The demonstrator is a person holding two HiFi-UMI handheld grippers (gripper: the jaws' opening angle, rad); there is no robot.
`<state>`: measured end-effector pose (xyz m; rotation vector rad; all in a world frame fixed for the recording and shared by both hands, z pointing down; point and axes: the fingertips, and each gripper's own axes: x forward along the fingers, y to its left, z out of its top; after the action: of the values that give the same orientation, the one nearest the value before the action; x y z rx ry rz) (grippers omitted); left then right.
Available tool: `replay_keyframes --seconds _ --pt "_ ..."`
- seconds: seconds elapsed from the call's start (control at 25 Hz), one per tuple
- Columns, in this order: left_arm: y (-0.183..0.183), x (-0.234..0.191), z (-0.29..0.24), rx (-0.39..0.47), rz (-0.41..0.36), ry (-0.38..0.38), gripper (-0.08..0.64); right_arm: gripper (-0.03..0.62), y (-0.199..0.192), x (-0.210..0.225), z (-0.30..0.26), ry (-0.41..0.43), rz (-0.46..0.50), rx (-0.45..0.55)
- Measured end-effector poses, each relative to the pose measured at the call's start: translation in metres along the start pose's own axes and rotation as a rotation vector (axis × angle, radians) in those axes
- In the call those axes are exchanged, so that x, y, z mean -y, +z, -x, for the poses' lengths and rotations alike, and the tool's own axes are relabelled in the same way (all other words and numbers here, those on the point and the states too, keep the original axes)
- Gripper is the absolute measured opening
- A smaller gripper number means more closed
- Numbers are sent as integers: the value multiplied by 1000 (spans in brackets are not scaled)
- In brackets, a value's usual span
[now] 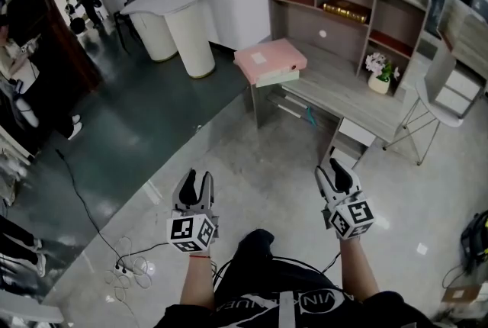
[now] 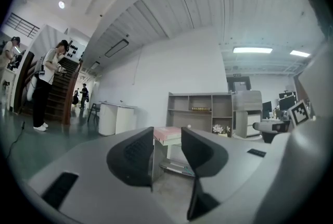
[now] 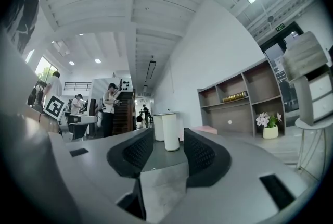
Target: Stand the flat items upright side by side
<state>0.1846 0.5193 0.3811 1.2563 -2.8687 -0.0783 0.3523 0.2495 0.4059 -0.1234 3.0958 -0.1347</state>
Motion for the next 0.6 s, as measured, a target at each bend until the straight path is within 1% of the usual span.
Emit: replay_keyframes --seconds 0.08,0.12,0.28,0.44,0.6 --pt "-4 -2 -8 -6 5 -7 181 186 -7 8 -6 -14 -18 -11" --pt "-6 -3 -14 -11 3 -11 186 189 -10 12 -10 -20 -27 -16" --pt "-16 -10 -46 -25 15 -24 189 190 -16 25 -35 -24 -28 -32" --pt "-21 -20 -87 -33 21 -41 188 190 -21 38 -69 -25 -25 -55" --pt "-24 -30 -131 -50 44 -60 187 190 -21 55 -101 -39 -25 -80"
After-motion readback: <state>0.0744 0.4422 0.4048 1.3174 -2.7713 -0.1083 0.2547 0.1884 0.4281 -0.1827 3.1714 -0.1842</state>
